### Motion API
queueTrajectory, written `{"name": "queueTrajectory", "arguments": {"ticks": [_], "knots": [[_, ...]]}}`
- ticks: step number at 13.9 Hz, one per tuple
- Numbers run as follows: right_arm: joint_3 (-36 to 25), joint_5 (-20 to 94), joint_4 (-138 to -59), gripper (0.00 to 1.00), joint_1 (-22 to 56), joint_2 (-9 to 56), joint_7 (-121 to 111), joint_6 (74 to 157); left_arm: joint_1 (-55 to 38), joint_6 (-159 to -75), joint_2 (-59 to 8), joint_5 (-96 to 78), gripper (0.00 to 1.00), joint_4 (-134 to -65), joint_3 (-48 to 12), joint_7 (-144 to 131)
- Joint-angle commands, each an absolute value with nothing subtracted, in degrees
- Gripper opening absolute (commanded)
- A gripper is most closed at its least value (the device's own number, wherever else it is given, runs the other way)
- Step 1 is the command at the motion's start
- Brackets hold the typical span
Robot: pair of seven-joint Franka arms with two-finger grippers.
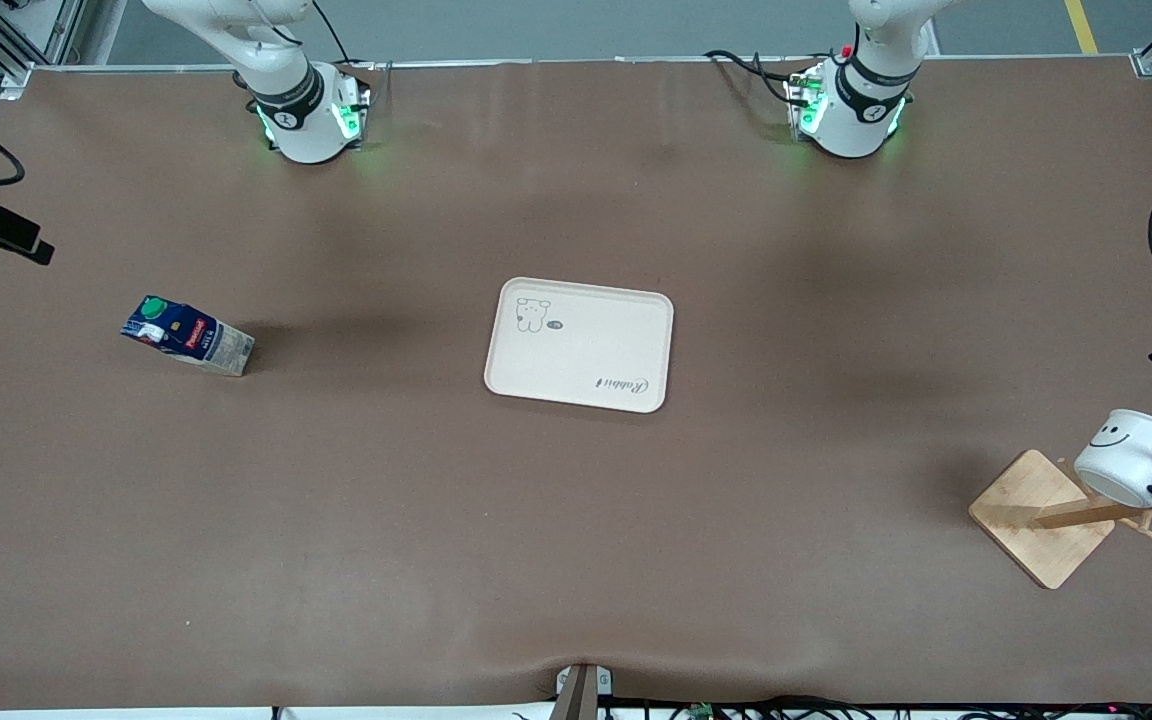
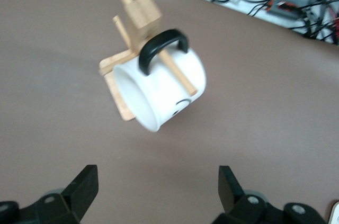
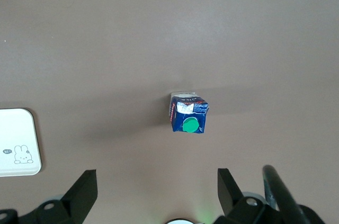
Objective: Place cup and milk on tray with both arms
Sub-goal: 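Move the left gripper to the white mug while the right gripper approaches the milk, then grasp the mug with the left gripper while the right gripper grasps the milk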
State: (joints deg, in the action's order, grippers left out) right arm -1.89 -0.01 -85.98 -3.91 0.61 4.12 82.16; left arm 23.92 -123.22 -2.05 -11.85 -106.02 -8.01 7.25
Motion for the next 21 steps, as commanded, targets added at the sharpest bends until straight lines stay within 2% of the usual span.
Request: {"name": "queueTrajectory", "arguments": {"ticks": [1, 8, 15, 21], "knots": [[-1.41, 0.62, -84.55, 1.0, -4.92, 1.41, 3.69, 81.56, 24.26, -128.92, -2.8, -17.21, 1.0, -108.89, -8.09, 16.4], [-1.41, 0.88, -84.55, 1.0, -4.83, 1.76, 3.69, 82.17, 24.52, -136.22, -9.31, -26.81, 0.99, -108.81, -7.91, 34.27], [-1.41, 0.97, -84.73, 1.0, -4.92, 1.93, 3.69, 83.94, 24.35, -138.78, -11.6, -29.52, 0.74, -108.37, -8.09, 38.48], [-1.41, 0.97, -84.73, 1.0, -4.92, 1.93, 3.69, 84.02, 24.17, -138.78, -12.83, -32.52, 0.57, -108.19, -8.09, 42.01]]}}
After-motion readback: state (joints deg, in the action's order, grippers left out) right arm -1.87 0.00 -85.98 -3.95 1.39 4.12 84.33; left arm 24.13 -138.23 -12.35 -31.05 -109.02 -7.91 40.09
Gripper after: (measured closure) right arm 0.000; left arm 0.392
